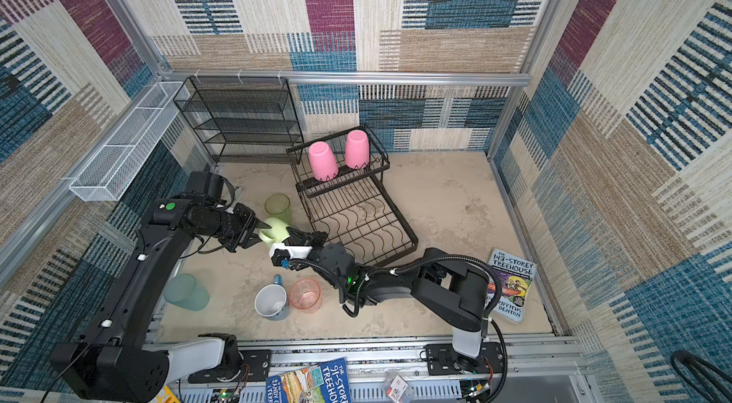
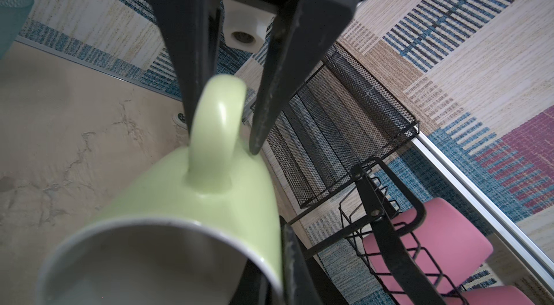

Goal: Load cups into a dish rack
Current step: Place the cup upside down at the dish rack.

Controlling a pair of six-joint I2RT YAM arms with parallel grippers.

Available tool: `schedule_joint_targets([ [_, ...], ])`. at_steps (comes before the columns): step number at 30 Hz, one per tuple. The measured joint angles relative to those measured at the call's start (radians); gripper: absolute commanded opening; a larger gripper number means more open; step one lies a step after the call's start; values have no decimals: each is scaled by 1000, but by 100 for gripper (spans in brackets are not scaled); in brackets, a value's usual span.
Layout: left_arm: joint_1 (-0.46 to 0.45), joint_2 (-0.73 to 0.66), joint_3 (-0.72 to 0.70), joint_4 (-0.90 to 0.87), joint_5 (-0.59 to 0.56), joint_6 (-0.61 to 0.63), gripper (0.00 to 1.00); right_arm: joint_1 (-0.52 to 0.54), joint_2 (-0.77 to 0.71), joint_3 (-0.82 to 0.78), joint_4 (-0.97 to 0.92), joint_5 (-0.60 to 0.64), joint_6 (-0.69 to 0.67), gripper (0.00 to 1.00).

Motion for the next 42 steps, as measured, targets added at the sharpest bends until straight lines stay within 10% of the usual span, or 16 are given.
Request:
schedule_joint_targets([
  [20, -7, 6, 3, 6, -27, 28, 11, 1, 8, 16, -17, 17, -20, 0],
  [31, -8, -6, 11, 8, -15, 30, 33, 4, 14, 29, -13, 19, -48, 0],
  [42, -9, -33, -6, 6, 31, 27, 19, 4, 16, 29, -4, 24, -62, 0],
])
